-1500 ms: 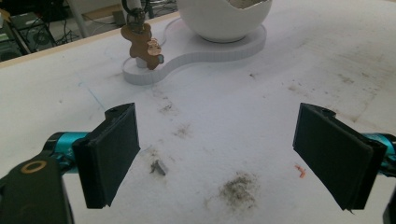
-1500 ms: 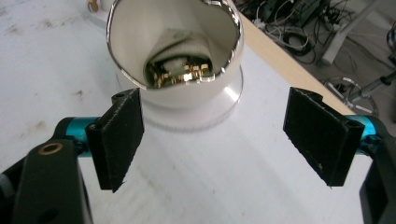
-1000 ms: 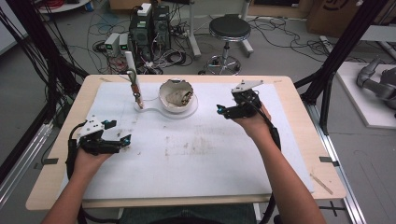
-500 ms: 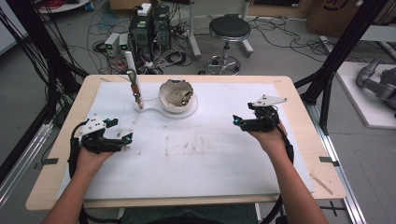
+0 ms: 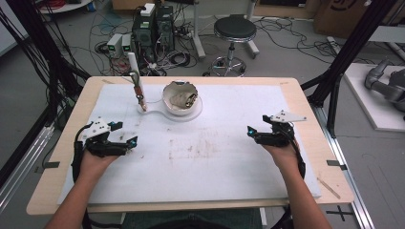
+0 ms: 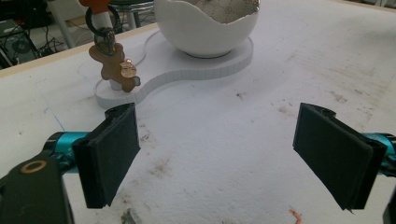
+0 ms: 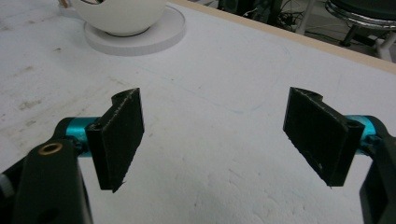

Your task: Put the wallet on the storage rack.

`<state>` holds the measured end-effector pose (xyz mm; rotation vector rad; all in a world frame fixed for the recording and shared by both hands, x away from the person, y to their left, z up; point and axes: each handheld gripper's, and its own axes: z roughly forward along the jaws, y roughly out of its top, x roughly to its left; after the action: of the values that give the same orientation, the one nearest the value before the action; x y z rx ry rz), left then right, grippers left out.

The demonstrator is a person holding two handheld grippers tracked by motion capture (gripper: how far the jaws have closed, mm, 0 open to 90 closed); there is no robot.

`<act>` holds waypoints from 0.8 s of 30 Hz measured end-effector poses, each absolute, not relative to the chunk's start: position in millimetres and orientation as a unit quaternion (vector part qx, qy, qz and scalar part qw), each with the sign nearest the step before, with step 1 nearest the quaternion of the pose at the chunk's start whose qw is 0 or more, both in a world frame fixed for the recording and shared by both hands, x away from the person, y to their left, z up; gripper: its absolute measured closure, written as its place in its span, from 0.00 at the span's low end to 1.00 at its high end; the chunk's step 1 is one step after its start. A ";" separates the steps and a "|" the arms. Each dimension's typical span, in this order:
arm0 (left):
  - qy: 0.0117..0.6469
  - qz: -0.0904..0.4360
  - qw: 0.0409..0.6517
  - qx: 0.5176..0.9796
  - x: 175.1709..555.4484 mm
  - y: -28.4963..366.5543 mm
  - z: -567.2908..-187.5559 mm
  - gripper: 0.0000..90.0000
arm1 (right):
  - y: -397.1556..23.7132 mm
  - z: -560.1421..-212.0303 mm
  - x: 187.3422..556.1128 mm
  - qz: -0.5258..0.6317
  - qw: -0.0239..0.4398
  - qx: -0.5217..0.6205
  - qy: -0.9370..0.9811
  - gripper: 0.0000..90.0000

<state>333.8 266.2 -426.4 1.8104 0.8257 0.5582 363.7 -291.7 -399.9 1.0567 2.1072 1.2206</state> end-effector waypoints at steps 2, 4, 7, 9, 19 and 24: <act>0.343 0.232 0.514 0.751 333.1 265.5 -426.0 0.16 | -296.9 -406.2 361.4 0.450 0.241 0.393 0.765 0.23; 0.342 0.231 0.513 0.753 333.0 265.0 -425.8 0.16 | -300.5 -411.1 361.1 0.445 0.240 0.400 0.764 0.23; 0.341 0.231 0.511 0.754 332.2 264.0 -425.6 0.16 | -302.4 -413.2 363.7 0.442 0.238 0.409 0.762 0.23; 0.341 0.231 0.513 0.753 331.7 263.5 -425.7 0.16 | -301.7 -412.9 363.9 0.443 0.241 0.407 0.761 0.23; 0.345 0.231 0.513 0.751 332.4 267.4 -426.9 0.16 | -301.1 -414.1 364.4 0.435 0.244 0.411 0.763 0.23; 0.344 0.232 0.514 0.751 332.6 268.6 -426.4 0.16 | -301.9 -414.1 364.6 0.434 0.244 0.415 0.762 0.23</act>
<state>332.6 268.6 -426.4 1.8050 0.8281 0.5587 364.6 -301.9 -414.1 1.1328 2.0802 1.1857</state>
